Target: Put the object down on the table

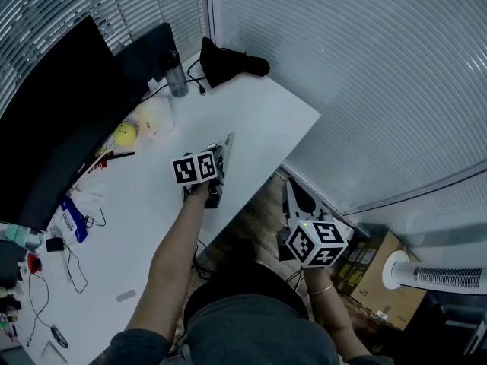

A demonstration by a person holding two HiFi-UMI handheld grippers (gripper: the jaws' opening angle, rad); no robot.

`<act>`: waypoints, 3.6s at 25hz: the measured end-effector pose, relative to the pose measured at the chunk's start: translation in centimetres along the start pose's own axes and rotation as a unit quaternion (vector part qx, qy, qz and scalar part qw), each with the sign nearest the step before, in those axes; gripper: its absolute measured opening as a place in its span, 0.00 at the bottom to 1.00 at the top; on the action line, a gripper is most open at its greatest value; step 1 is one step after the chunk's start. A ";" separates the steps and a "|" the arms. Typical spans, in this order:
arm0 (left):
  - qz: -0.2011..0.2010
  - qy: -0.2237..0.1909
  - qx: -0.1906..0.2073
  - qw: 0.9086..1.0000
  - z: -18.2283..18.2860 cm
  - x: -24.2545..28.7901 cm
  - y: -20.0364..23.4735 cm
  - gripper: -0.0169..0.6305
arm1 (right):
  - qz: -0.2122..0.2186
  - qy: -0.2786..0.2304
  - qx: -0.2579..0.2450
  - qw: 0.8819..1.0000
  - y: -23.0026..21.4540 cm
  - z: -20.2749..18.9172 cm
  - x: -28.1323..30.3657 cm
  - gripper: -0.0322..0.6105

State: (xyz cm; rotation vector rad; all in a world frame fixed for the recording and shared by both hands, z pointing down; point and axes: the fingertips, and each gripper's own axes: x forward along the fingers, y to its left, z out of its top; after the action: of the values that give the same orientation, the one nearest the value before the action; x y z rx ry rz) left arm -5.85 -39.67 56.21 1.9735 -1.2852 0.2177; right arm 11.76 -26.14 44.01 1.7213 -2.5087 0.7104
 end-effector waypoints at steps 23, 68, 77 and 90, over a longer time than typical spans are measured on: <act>0.007 0.002 -0.014 1.000 0.3 0.5 1.2 0.07 | 0.005 0.006 -0.001 1.000 -0.2 -0.1 0.5 0.06; 0.080 -0.093 0.139 0.983 1.6 -10.3 0.4 0.14 | 0.034 0.001 -0.016 0.999 3.6 -0.6 -0.4 0.05; 0.064 -0.112 0.186 0.974 1.7 -12.9 -2.2 0.09 | 0.036 0.000 -0.021 0.999 4.5 -0.7 -0.7 0.05; 0.056 -0.128 0.202 0.969 0.9 -16.6 -3.9 0.07 | 0.039 -0.002 -0.026 0.999 5.5 -1.0 -0.9 0.05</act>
State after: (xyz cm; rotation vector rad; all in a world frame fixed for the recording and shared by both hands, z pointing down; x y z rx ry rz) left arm -10.81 -27.64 45.12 2.3310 -1.6230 0.3062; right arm 7.03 -23.42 42.72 1.6175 -2.5858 0.6415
